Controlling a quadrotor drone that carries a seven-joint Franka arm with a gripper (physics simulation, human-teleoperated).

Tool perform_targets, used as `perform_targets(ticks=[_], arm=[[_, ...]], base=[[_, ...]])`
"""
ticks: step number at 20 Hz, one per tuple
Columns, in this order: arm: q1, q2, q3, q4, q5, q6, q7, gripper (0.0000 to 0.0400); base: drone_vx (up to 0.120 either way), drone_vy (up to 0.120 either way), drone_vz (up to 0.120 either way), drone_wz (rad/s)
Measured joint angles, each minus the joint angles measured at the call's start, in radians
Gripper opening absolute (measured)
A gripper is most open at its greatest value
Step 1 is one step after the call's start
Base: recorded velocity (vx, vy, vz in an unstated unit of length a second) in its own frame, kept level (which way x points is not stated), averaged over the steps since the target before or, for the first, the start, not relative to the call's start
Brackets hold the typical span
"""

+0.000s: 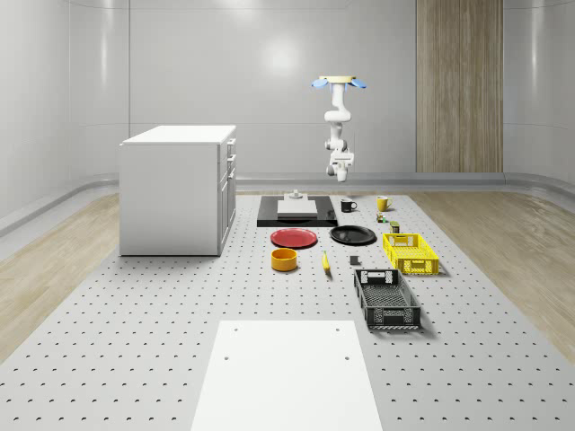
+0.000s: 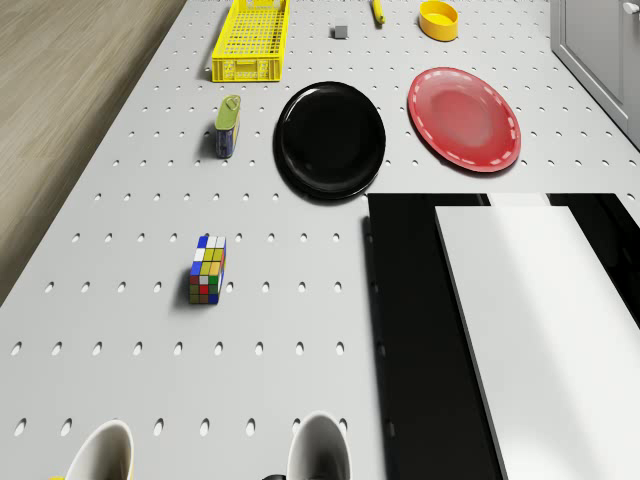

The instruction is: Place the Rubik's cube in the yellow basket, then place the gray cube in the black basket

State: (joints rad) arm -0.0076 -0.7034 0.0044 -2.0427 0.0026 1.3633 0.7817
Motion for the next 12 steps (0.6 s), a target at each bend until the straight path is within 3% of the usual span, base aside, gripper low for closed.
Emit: perform_targets(ticks=[12], arm=[[-0.001, -0.006, 0.002, -0.004, -0.001, 0.008, 0.000, 0.0400]], base=[[0.120, 0.000, 0.000, 0.000]])
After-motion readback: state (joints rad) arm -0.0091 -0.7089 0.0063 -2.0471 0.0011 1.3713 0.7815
